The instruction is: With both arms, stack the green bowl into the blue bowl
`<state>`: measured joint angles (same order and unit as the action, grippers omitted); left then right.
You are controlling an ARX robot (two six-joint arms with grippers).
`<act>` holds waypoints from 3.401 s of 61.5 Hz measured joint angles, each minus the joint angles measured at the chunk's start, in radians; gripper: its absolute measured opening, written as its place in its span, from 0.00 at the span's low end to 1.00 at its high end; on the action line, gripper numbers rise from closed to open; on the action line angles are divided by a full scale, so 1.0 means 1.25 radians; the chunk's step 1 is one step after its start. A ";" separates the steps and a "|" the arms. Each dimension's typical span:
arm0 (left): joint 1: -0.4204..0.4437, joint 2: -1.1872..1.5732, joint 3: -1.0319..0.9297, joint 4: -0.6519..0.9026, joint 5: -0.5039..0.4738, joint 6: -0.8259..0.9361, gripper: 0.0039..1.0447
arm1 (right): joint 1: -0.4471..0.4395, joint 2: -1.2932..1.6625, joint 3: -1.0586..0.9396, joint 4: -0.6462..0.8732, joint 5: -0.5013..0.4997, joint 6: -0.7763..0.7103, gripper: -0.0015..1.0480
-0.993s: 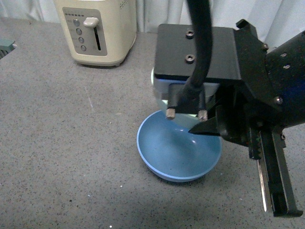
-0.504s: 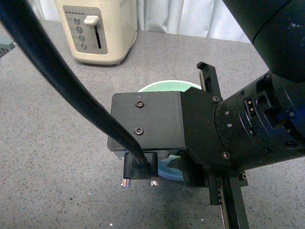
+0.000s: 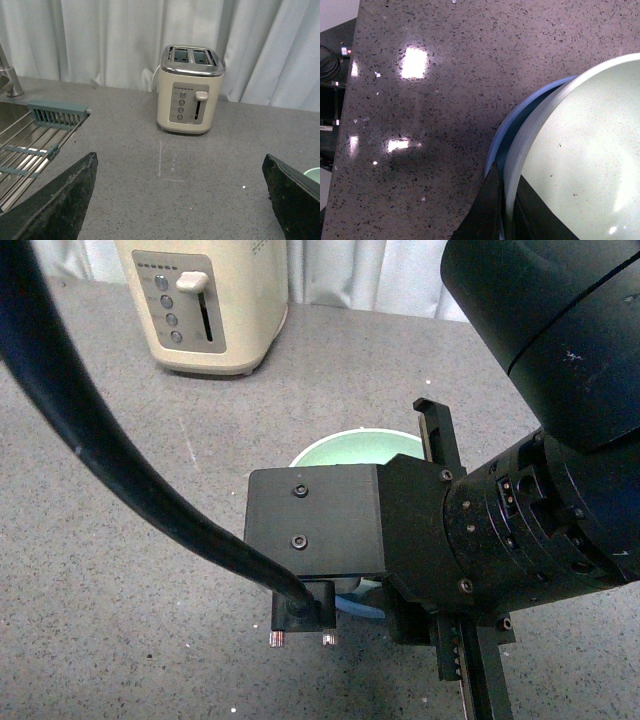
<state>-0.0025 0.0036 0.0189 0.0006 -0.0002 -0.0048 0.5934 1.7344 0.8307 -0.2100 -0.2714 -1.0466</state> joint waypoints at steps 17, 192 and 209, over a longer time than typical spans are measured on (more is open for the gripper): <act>0.000 0.000 0.000 0.000 0.000 0.000 0.94 | -0.002 0.001 0.000 0.008 0.008 0.019 0.26; 0.001 -0.002 0.000 -0.001 0.000 0.000 0.94 | -0.472 -1.015 -0.661 0.548 0.218 0.838 0.01; 0.001 -0.002 0.000 -0.001 0.000 0.000 0.94 | -0.473 -1.143 -0.661 0.414 0.218 0.838 0.01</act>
<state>-0.0017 0.0013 0.0189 -0.0002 -0.0002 -0.0044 0.0025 0.3058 0.0040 0.3080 0.0013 0.0010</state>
